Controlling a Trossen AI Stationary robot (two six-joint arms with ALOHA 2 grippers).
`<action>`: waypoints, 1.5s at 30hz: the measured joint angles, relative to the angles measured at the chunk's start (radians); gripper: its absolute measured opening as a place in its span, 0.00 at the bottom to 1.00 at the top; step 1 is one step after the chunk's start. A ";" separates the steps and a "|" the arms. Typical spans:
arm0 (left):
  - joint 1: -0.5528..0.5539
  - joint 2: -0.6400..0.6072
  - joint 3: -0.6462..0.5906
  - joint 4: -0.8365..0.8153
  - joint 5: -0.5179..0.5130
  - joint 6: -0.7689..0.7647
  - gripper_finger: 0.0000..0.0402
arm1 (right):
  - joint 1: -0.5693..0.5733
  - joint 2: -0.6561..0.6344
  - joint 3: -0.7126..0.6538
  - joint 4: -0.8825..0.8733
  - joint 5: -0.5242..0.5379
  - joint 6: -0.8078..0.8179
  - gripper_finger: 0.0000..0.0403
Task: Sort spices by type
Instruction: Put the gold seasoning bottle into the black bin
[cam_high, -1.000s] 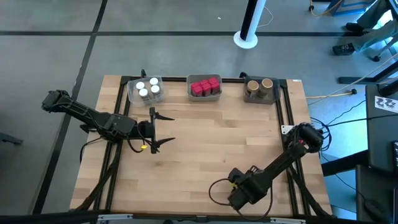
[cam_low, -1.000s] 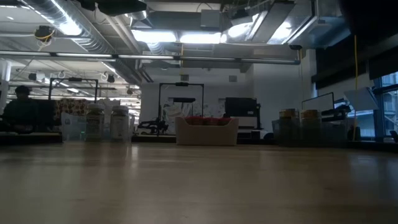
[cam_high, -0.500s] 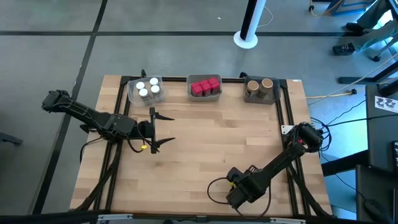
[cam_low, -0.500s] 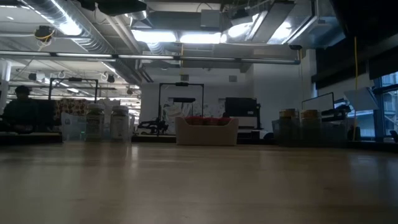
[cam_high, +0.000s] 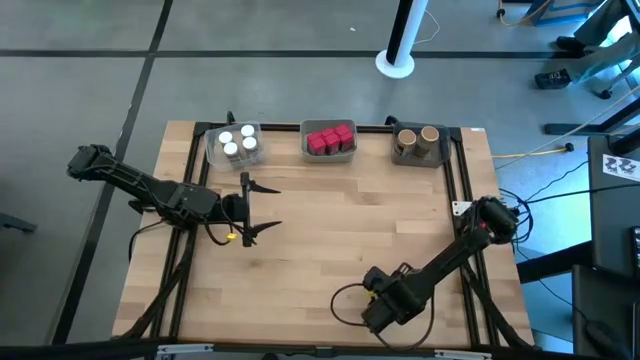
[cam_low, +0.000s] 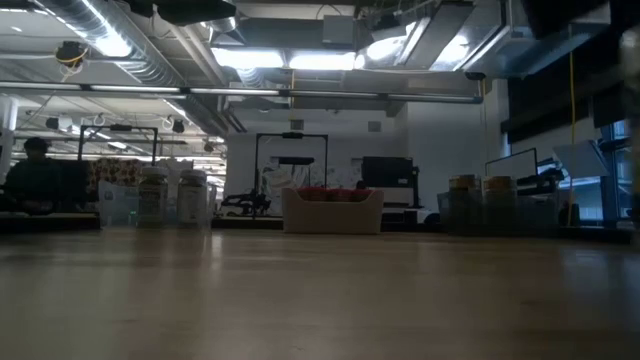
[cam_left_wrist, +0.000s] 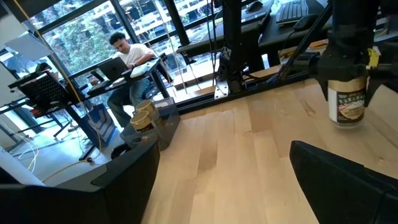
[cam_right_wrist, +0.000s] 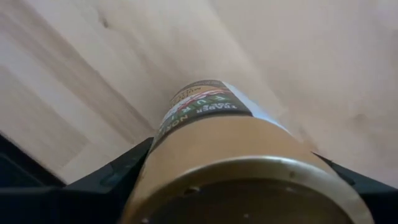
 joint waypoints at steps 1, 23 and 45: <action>0.000 0.000 0.000 0.000 0.000 0.000 0.86 | -0.008 0.000 0.017 -0.027 0.013 -0.012 0.70; 0.000 0.001 0.000 0.000 0.000 0.000 0.86 | -0.165 -0.198 0.192 -0.436 0.266 -0.129 0.70; 0.000 0.000 0.000 -0.003 0.000 -0.005 0.86 | -0.617 -0.355 0.187 -0.440 0.465 -0.523 0.71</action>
